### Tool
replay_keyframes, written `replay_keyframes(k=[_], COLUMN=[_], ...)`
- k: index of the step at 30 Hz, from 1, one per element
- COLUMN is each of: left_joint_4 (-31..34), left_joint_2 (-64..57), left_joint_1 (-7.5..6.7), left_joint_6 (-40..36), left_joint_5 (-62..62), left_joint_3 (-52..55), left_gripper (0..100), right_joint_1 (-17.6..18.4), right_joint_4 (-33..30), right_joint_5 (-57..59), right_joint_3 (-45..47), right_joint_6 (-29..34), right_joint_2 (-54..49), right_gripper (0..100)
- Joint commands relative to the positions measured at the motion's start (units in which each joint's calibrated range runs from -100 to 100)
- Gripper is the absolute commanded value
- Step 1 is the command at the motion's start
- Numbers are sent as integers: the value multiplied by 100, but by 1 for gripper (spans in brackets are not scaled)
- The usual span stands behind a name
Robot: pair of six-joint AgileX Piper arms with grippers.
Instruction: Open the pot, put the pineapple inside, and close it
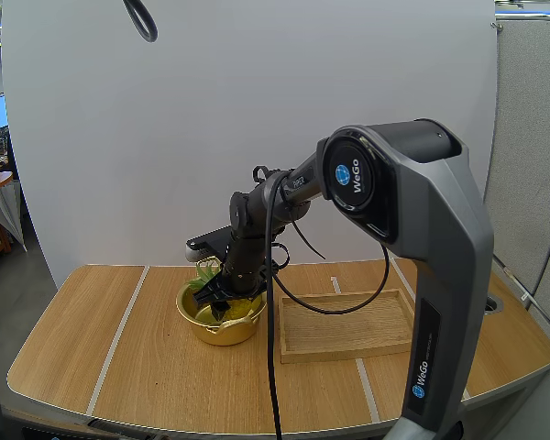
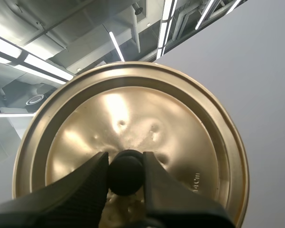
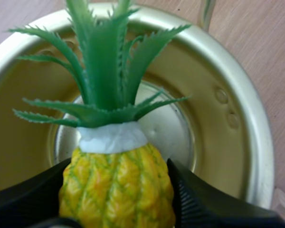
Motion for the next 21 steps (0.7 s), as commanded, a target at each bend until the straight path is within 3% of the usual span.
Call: replay_keyframes(k=[1, 2, 4, 7, 8, 15, 21], left_joint_4=[12, 12, 12, 12, 12, 12, 12], left_joint_2=[-13, -13, -13, -13, -13, -13, -13], left_joint_1=[-28, -28, -28, -28, -28, -28, -28], left_joint_6=[-21, -21, -21, -21, -21, -21, -21], left_joint_5=[-206, -206, -206, -206, -206, -206, -206], left_joint_3=[-23, -23, -23, -23, -23, -23, -23], left_gripper=[0, 0, 0, 0, 0, 0, 0], right_joint_1=[7, 7, 7, 7, 7, 7, 7], right_joint_4=[106, 104, 104, 104, 104, 96, 96], right_joint_5=[128, 144, 183, 257, 257, 425, 900], right_joint_3=[-71, -71, -71, -71, -71, -71, -71], right_joint_6=[-49, -49, -49, -49, -39, -21, -13], right_joint_2=[-10, -10, -10, -10, -10, -95, -838], right_gripper=[0, 3, 28, 88, 100, 100, 100])
